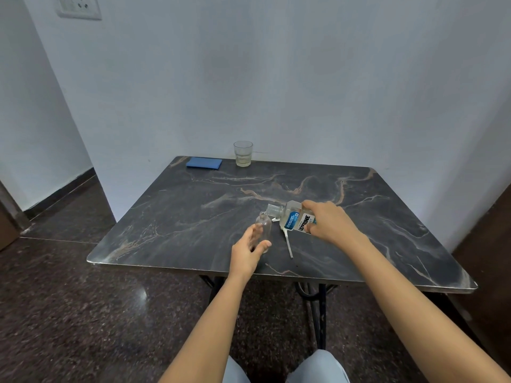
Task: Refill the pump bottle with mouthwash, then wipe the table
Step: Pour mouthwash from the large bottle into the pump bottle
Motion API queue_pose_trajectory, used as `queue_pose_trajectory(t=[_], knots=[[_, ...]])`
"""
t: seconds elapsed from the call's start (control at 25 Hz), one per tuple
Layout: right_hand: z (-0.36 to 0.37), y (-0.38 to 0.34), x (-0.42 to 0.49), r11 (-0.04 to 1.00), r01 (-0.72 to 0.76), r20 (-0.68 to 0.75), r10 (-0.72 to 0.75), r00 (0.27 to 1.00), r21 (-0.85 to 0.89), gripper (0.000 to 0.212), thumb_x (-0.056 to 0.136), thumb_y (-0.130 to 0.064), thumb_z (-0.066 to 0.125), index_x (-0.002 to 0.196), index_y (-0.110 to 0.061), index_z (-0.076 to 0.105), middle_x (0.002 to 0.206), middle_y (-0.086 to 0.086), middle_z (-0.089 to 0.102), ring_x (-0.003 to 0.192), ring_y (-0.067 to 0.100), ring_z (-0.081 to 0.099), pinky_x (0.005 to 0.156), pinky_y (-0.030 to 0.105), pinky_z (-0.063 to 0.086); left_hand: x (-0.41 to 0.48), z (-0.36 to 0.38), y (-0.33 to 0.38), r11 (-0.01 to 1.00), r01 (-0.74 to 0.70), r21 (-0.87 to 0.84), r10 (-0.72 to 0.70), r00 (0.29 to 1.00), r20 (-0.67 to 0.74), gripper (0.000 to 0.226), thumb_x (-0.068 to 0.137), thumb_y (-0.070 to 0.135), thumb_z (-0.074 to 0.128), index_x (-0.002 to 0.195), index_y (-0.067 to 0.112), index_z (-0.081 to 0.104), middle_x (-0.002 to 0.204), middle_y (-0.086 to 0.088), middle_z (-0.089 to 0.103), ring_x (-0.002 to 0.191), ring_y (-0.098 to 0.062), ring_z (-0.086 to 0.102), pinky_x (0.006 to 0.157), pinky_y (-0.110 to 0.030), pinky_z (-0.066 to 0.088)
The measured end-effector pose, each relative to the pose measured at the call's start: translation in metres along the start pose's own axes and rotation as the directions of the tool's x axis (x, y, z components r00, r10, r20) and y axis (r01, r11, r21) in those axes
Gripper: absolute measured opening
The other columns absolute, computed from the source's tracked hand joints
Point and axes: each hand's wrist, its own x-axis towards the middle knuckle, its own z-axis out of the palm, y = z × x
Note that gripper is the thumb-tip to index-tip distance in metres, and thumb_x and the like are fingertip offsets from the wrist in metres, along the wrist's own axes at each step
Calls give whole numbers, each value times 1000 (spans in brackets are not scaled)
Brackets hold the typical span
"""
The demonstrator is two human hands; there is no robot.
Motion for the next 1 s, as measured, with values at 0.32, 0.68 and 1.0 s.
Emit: queue_pose_trajectory(t=[0.32, 0.68, 1.0], knots=[[0, -1, -1, 1000, -7, -2, 7, 1000, -19, 45, 87, -21, 61, 129, -26, 46, 122, 6, 65, 109, 26, 61, 90, 40, 51, 0, 0, 0, 1000, 2, 29, -2, 1000, -2, 53, 86, 17, 69, 136, 20, 49, 133, 8, 57, 123, -4, 52, 105, -21, 39], [-1, 1, 5, 996, 6, -10, -7, 1000, -87, 43, 88, -23, 60, 128, -26, 46, 121, 5, 65, 112, 27, 56, 92, 43, 47, 2, 0, -2, 999, 8, 41, -7, 1000, -12, 54, 86, 19, 70, 136, 21, 50, 132, 9, 58, 123, -4, 53, 107, -27, 41], [0, 2, 7, 993, 11, -26, -14, 1000, -114, 39, 88, -22, 57, 126, -25, 47, 118, 5, 65, 111, 28, 53, 93, 44, 43, 1, 0, -3, 999, 16, 43, -16, 1000, -19, 57, 85, 18, 70, 138, 20, 49, 132, 7, 59, 122, -4, 54, 109, -33, 41]])
